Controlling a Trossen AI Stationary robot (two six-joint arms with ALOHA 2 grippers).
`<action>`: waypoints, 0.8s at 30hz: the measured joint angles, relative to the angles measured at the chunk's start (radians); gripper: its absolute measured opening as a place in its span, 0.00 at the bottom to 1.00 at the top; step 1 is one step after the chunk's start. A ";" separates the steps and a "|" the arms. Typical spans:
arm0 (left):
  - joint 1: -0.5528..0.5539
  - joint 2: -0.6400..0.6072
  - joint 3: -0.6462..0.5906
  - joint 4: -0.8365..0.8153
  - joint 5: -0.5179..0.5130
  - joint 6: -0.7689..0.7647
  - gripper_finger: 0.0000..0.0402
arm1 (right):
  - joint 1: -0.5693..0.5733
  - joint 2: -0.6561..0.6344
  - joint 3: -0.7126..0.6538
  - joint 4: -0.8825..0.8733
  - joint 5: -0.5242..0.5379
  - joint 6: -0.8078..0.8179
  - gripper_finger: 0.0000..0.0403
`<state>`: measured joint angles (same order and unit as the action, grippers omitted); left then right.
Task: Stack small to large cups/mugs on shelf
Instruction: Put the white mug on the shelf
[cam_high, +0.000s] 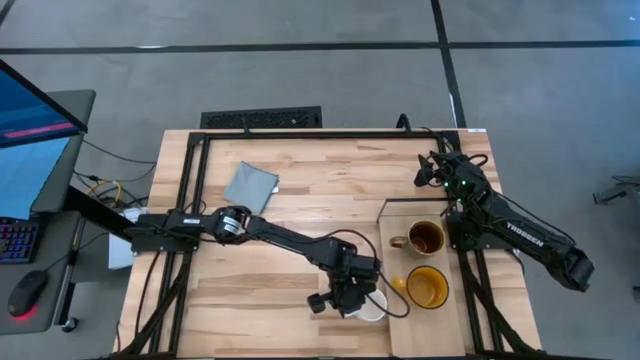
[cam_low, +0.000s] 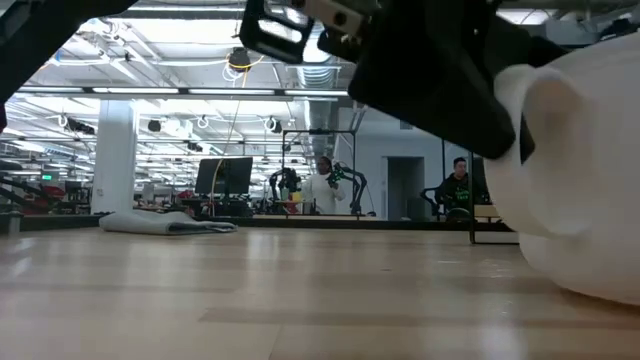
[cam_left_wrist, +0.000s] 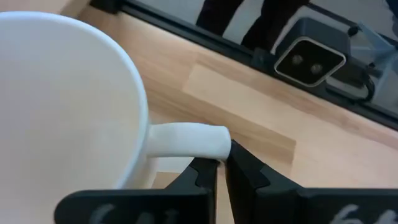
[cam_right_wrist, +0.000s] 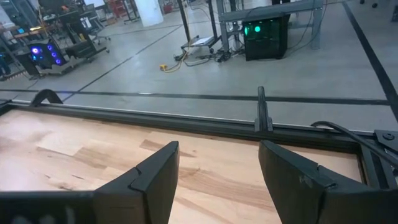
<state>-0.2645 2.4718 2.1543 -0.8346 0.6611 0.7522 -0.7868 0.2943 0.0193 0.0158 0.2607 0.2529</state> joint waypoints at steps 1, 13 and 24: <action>-0.002 -0.002 -0.005 0.004 0.000 -0.009 0.00 | 0.000 0.000 0.000 0.000 0.000 0.000 0.61; -0.005 0.001 -0.018 0.014 0.004 -0.151 0.10 | 0.000 0.000 0.000 0.000 0.002 0.000 0.61; -0.006 0.002 -0.019 0.021 -0.054 -0.224 0.14 | 0.000 0.000 0.000 0.000 0.002 0.000 0.61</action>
<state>-0.2703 2.4733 2.1357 -0.8135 0.6073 0.5278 -0.7868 0.2945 0.0193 0.0158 0.2630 0.2531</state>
